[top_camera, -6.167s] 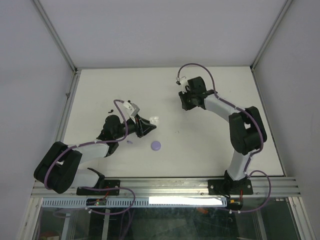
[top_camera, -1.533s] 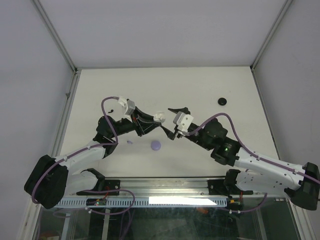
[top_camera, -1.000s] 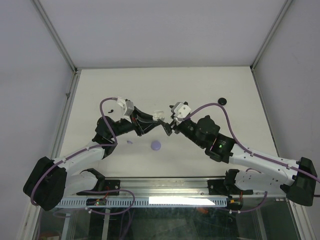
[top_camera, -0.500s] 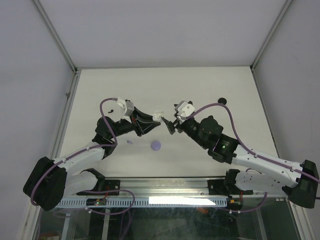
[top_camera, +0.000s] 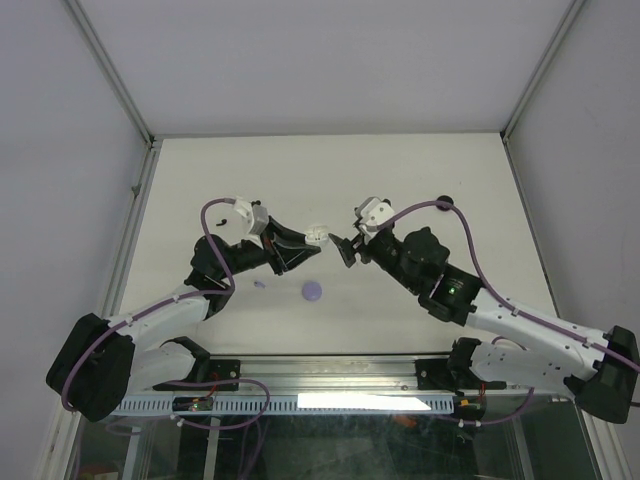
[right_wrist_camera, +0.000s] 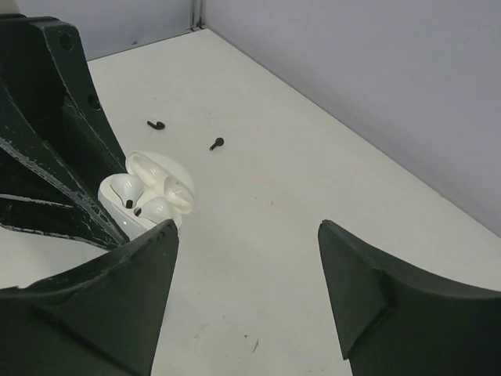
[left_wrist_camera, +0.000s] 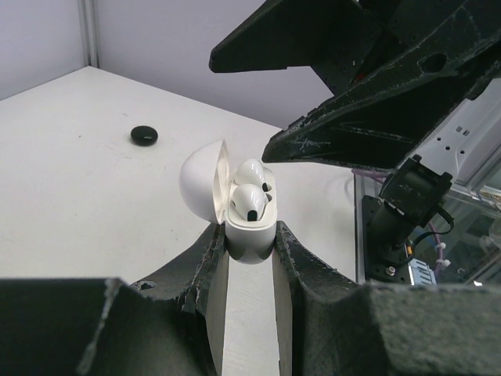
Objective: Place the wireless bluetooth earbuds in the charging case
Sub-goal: Place the earbud in the charging case, then close the charging case.
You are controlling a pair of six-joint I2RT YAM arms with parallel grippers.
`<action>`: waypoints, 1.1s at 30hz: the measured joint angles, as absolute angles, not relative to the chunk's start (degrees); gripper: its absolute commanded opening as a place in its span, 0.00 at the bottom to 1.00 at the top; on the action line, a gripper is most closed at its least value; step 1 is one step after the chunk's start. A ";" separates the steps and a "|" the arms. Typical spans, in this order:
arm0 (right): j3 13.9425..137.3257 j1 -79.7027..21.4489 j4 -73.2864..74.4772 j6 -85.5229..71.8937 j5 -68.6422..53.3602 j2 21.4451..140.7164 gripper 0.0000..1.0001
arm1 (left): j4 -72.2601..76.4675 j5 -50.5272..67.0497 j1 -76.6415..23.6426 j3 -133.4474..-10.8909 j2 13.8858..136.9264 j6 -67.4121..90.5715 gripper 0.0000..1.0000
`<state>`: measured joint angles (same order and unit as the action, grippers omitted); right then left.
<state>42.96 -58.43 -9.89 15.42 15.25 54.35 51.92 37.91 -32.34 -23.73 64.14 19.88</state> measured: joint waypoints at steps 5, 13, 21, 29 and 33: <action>44.05 -53.78 -4.43 12.45 7.40 53.10 0.77 | 51.42 38.22 -32.34 -23.29 64.14 17.96 0.00; 50.11 -44.27 0.58 2.76 -14.61 55.61 0.77 | 51.22 41.15 -32.36 -23.31 64.14 15.66 0.00; 52.38 -40.40 -0.10 -7.99 -29.69 63.57 0.77 | 50.57 42.57 -33.36 -23.51 64.14 15.44 0.00; 52.38 -39.03 -2.33 -14.79 -38.74 67.16 0.76 | 50.50 42.41 -34.09 -24.29 64.18 15.84 0.00; 52.36 -37.91 -5.32 -16.88 -42.44 66.96 0.76 | 50.50 42.28 -34.15 -24.29 64.75 16.99 0.00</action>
